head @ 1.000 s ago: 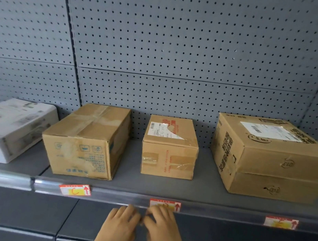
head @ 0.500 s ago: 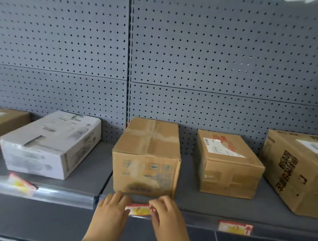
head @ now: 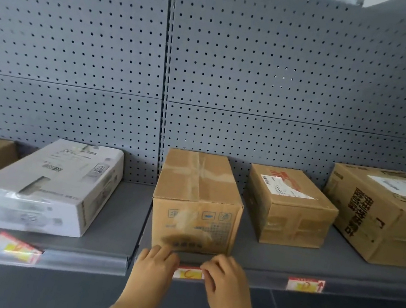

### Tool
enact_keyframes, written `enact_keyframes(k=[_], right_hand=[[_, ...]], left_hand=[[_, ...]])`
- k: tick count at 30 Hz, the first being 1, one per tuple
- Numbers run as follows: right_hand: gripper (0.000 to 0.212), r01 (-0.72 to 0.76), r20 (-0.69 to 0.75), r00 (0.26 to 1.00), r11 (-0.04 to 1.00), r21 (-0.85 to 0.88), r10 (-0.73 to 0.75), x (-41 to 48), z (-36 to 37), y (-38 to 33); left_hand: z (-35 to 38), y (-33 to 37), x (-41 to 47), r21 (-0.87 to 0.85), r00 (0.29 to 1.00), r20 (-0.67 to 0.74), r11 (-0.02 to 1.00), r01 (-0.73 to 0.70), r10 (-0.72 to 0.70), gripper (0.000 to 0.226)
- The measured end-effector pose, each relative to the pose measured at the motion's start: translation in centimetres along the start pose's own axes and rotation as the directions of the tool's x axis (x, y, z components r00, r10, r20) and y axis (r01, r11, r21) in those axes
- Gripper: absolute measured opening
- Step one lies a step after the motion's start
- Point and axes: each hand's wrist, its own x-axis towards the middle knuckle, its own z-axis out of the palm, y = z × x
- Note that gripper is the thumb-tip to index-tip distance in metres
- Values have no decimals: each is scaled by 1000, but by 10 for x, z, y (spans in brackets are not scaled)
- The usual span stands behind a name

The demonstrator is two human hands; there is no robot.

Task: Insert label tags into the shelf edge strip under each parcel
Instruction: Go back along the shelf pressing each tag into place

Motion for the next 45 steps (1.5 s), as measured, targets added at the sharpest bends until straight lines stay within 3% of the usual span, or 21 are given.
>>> enact_keyframes(k=[4,14,22,29,31,32,34,36,37,40,43,45], right_hand=[[33,0,-7,1000,1000,-16,0,-5,6,4],[28,107,-2,994,991,-75,-108,-3,7,4],[39,165,-13,986,984,-74,-166,-2,19,-3],[55,230,-38,970,952,-200,-242,-7,25,0],[28,307,-122,934,928,-209,-336,-12,32,3],[25,353,-149,910,910,-215,-388,-15,35,2],[47,453,-165,850,854,-256,-500,-18,41,1],[59,482,-165,837,845,-232,-522,-21,44,-9],[59,487,-161,840,851,-198,-518,-21,47,-15],[32,485,-148,848,858,-167,-509,-20,52,-38],[21,413,-144,893,903,-119,-427,-15,55,-52],[26,381,-135,911,920,-94,-391,-10,56,-58]], left_hand=[[-2,-1,3,1,1000,17,1000,-23,23,43],[-4,5,2,-24,999,36,1000,0,1,39],[-7,9,-3,-6,994,105,1000,-12,12,41],[-8,12,-15,-3,996,86,1000,-11,11,37],[-9,11,-23,-57,997,70,998,33,-29,44],[-9,9,-27,-94,996,61,993,73,-68,48],[-8,1,-37,-142,991,68,982,127,-119,46],[-6,-6,-50,-128,984,111,980,153,-139,44],[-6,-10,-56,-94,984,121,985,146,-134,44],[-9,-23,-74,-73,972,184,984,163,-148,48],[-19,-44,-93,-61,970,135,975,212,-203,48],[-27,-61,-106,-108,968,70,963,247,-240,45]])
